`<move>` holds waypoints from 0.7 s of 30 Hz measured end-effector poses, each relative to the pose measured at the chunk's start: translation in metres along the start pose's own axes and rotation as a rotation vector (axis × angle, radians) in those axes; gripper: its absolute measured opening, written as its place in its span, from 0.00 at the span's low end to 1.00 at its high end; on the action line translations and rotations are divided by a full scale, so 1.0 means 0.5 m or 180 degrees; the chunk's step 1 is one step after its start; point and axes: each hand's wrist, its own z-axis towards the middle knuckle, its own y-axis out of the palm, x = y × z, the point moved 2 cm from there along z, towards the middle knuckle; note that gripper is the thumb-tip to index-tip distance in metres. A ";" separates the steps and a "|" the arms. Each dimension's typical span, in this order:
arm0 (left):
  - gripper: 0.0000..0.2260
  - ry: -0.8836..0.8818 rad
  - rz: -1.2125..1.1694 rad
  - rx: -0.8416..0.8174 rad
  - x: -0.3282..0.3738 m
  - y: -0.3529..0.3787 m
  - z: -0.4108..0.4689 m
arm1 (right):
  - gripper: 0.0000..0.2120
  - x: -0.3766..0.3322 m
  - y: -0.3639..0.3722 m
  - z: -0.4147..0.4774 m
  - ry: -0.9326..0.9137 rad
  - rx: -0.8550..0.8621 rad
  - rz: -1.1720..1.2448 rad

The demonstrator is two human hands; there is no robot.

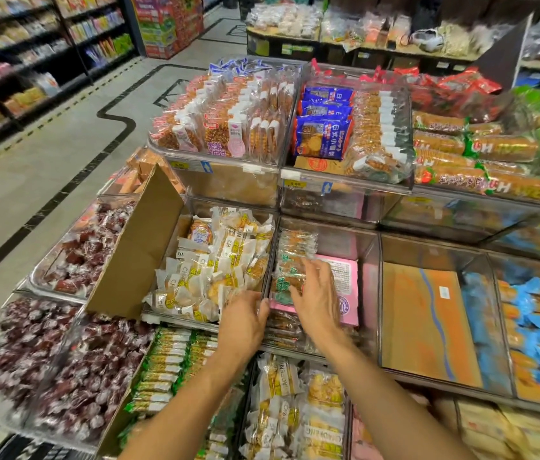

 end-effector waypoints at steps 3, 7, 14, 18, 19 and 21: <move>0.16 0.0296 0.1163 0.0179 0.025 -0.006 -0.005 | 0.43 0.016 0.020 -0.008 0.0683 0.0161 0.0421; 0.14 0.0320 0.1618 0.0106 0.044 -0.009 -0.003 | 0.44 0.033 0.050 0.006 0.1408 -0.0206 0.0814; 0.18 0.0424 0.1182 0.0399 0.011 0.010 -0.007 | 0.40 0.034 0.081 -0.010 0.1373 -0.0291 0.0918; 0.19 0.0373 0.1188 0.0451 0.002 0.016 -0.002 | 0.49 0.035 0.085 -0.012 0.1283 -0.0421 0.0910; 0.19 0.0370 0.1178 0.0447 0.001 0.017 -0.002 | 0.50 0.035 0.085 -0.010 0.1327 -0.0401 0.0938; 0.20 0.0357 0.1135 0.0454 0.000 0.019 0.000 | 0.51 0.035 0.088 -0.007 0.1477 -0.0297 0.1043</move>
